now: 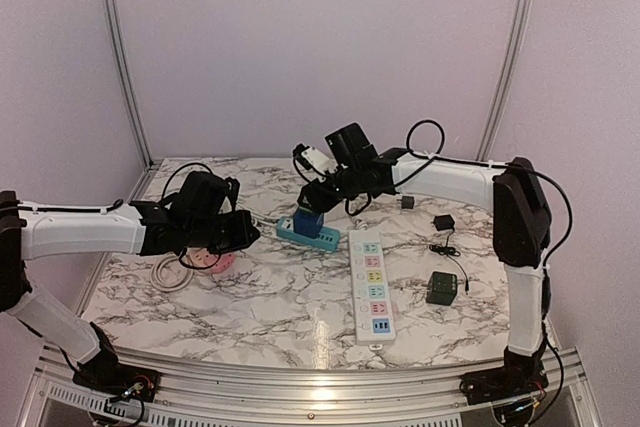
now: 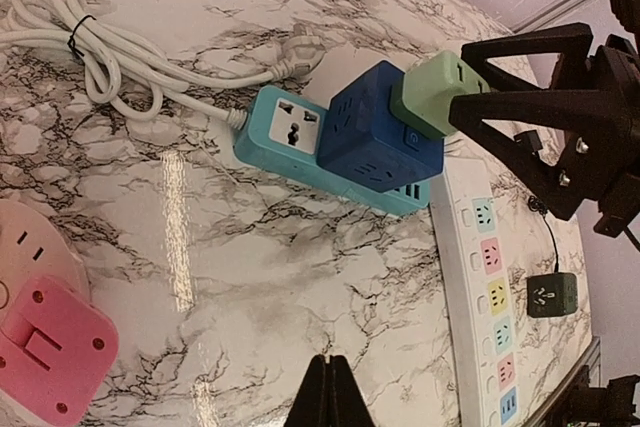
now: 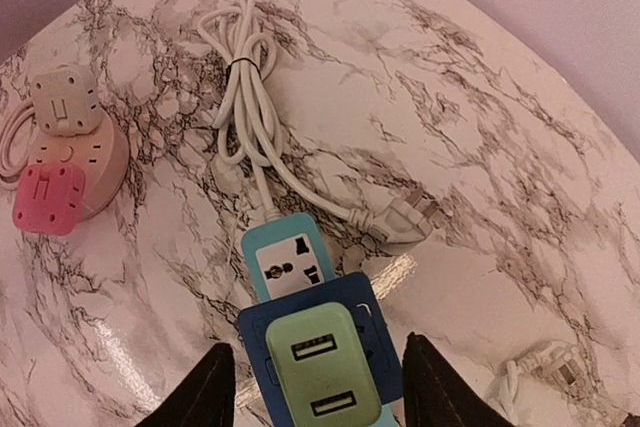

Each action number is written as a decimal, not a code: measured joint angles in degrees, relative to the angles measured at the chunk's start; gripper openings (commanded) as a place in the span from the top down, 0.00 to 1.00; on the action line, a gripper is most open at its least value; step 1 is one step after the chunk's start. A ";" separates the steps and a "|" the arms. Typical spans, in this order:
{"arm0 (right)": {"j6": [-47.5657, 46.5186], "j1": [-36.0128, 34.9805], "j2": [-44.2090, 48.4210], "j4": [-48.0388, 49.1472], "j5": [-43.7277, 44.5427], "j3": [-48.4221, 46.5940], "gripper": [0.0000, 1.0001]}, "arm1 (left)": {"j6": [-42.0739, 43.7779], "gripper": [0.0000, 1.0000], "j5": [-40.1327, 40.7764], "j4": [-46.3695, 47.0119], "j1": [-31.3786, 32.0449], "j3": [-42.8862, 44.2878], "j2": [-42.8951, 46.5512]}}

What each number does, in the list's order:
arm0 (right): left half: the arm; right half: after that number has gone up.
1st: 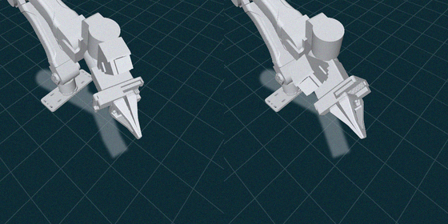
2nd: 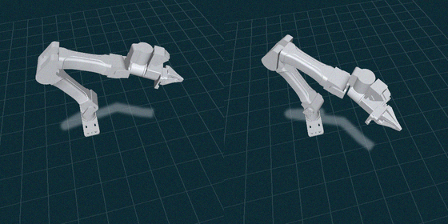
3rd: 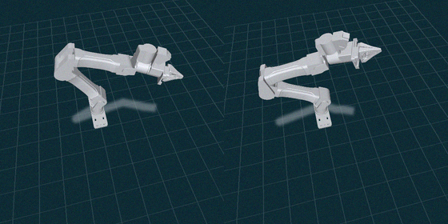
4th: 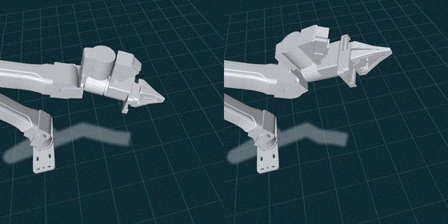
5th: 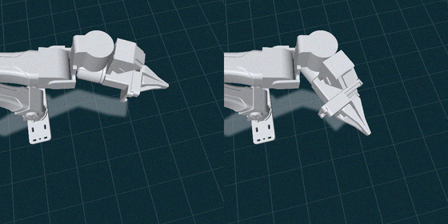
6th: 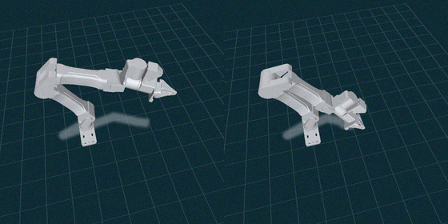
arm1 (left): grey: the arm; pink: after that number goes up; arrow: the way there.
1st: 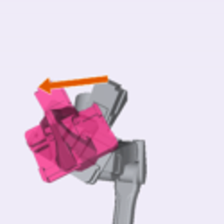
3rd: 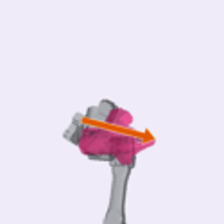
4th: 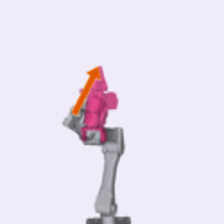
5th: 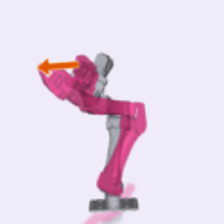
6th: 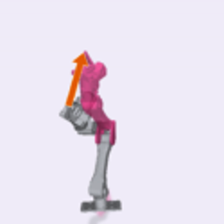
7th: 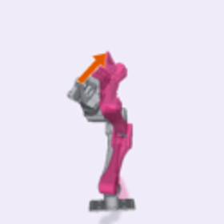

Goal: Pull the plug off the socket

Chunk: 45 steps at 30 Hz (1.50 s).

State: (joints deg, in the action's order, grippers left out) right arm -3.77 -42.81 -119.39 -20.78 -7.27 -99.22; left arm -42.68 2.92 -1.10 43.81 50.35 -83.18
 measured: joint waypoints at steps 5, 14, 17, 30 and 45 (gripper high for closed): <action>-0.72 -0.11 -0.59 -0.74 0.02 0.00 0.65 | 0.00 1.00 0.13 0.00 0.00 -0.46 0.44; 0.63 -1.77 -0.74 -0.92 1.73 -0.33 0.81 | 0.02 1.00 0.13 0.04 -0.63 -0.81 1.14; 2.40 -2.47 -0.74 -1.14 2.80 -0.42 0.86 | 0.02 1.00 0.09 0.20 -0.74 -1.14 1.18; 14.84 -6.78 1.20 -1.73 10.10 1.92 0.92 | 0.02 1.00 -1.66 2.49 -0.98 -1.40 0.48; 25.42 -11.34 2.56 -3.63 14.75 3.06 0.91 | -0.87 1.00 -6.43 5.27 -0.98 1.57 -5.64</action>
State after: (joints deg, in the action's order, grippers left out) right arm 21.65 -54.15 -116.84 -24.40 7.49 -96.16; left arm -43.55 -3.51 4.16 42.83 51.92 -88.82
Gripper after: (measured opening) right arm 0.241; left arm 0.005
